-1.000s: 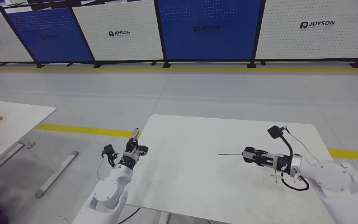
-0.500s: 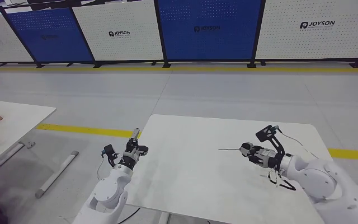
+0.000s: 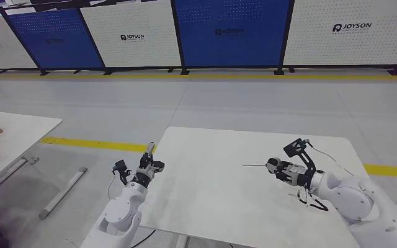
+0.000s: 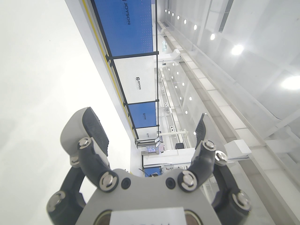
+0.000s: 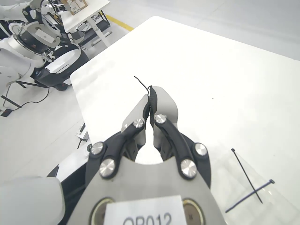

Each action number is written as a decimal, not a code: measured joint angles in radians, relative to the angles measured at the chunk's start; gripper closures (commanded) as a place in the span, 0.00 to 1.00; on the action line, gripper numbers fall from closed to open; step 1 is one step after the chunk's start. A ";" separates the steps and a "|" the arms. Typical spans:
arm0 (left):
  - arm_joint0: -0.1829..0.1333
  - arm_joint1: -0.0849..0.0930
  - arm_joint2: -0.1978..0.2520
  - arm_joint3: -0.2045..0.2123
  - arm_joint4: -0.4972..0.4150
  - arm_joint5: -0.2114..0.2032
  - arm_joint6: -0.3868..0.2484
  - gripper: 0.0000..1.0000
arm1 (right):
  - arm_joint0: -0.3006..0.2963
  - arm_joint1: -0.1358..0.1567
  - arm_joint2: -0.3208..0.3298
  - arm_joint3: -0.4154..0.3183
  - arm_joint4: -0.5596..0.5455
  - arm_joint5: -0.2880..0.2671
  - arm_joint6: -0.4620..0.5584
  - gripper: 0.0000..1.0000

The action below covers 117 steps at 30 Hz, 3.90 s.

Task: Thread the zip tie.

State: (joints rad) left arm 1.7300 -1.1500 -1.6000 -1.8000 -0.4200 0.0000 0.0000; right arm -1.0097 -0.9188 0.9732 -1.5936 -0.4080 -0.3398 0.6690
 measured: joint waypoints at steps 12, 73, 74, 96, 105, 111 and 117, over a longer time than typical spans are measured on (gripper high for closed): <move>0.000 0.000 0.000 0.000 0.000 0.000 0.000 0.00 | 0.068 0.038 -0.106 -0.080 -0.087 0.000 -0.063 1.00; 0.000 0.000 0.000 0.000 0.000 0.000 0.000 0.00 | 0.336 0.096 -0.612 0.065 -0.580 0.000 -0.678 1.00; 0.000 0.000 0.000 0.000 0.000 0.000 0.000 0.00 | 0.346 0.100 -0.631 0.066 -0.595 0.000 -0.702 1.00; 0.000 0.000 0.000 0.000 0.000 0.000 0.000 0.00 | 0.357 0.121 -0.658 0.069 -0.812 0.000 -0.895 1.00; 0.000 0.000 0.000 0.000 0.000 0.000 0.000 0.00 | 0.353 0.131 -0.663 0.085 -0.937 0.000 -0.979 1.00; 0.000 0.000 0.000 0.000 0.000 0.000 0.000 0.00 | 0.353 0.131 -0.663 0.085 -0.937 0.000 -0.979 1.00; 0.012 0.006 -0.019 -0.065 -0.113 0.150 -0.157 0.00 | 0.353 0.131 -0.663 0.085 -0.937 0.000 -0.979 1.00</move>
State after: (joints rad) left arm 1.7421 -1.1438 -1.6190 -1.8651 -0.5329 0.1495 -0.1573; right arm -0.6563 -0.7873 0.3105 -1.5088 -1.3447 -0.3400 -0.3098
